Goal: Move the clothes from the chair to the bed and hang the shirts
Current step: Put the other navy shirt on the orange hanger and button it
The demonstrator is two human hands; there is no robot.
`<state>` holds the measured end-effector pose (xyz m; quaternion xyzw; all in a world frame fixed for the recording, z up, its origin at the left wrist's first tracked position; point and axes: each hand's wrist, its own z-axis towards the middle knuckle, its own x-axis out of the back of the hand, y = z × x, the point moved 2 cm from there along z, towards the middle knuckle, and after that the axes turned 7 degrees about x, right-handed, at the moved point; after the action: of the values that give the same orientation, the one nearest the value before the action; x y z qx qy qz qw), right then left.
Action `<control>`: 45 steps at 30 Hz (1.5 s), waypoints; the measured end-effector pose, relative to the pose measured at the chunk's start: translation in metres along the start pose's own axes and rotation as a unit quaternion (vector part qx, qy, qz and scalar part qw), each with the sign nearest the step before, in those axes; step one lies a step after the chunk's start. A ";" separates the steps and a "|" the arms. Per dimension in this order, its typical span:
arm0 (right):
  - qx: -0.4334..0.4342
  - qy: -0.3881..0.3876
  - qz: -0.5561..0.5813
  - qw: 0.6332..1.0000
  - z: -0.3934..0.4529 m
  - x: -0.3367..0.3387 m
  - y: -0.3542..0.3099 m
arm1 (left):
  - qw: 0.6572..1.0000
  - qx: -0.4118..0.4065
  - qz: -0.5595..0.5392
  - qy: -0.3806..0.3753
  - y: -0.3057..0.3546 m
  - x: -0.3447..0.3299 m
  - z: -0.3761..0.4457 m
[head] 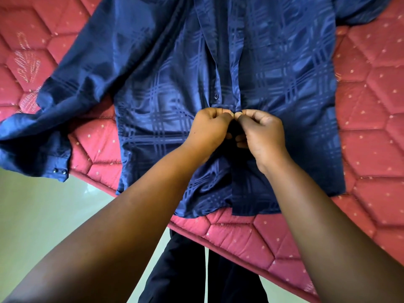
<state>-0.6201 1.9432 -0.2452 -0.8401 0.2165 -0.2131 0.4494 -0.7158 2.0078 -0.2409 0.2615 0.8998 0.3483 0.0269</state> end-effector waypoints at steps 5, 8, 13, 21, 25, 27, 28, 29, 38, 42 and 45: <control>-0.010 -0.006 0.038 0.999 -0.004 0.003 -0.001 | 0.999 0.018 -0.033 -0.007 0.000 0.000 -0.003; -0.027 -0.006 0.062 0.998 -0.005 0.006 0.001 | 1.000 0.019 -0.017 -0.006 0.000 -0.001 -0.001; -0.083 -0.042 0.105 0.990 0.000 0.011 0.005 | 0.999 0.045 -0.005 -0.010 0.003 0.005 0.001; -0.070 -0.058 0.039 0.995 0.011 0.007 0.002 | 0.998 0.061 -0.001 -0.015 0.004 0.006 0.001; 0.048 -0.011 -0.047 0.998 0.008 -0.002 0.003 | 0.996 0.068 -0.056 0.010 -0.004 0.003 0.000; 0.089 0.001 -0.081 0.993 0.007 -0.006 0.006 | 0.995 0.058 -0.080 0.029 -0.006 0.001 -0.001; 0.091 -0.001 -0.087 0.992 0.008 -0.007 0.007 | 0.995 0.050 -0.079 0.037 -0.007 0.000 -0.001; 0.088 -0.003 -0.087 0.992 0.009 -0.006 0.009 | 0.995 0.046 -0.076 0.041 -0.008 0.000 -0.001; 0.134 0.014 -0.116 0.984 0.005 -0.007 0.014 | 0.988 0.108 -0.088 0.067 0.000 -0.004 0.005; 0.123 -0.007 -0.113 0.986 0.005 -0.006 0.009 | 0.984 0.145 -0.045 0.092 0.006 -0.010 0.009; 0.092 -0.018 -0.105 0.990 0.006 -0.006 0.003 | 0.987 0.139 -0.007 0.078 0.006 -0.011 0.009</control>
<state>-0.6224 1.9485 -0.2517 -0.8170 0.0981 -0.2629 0.5037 -0.7017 2.0112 -0.2451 0.2287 0.9404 0.2393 -0.0781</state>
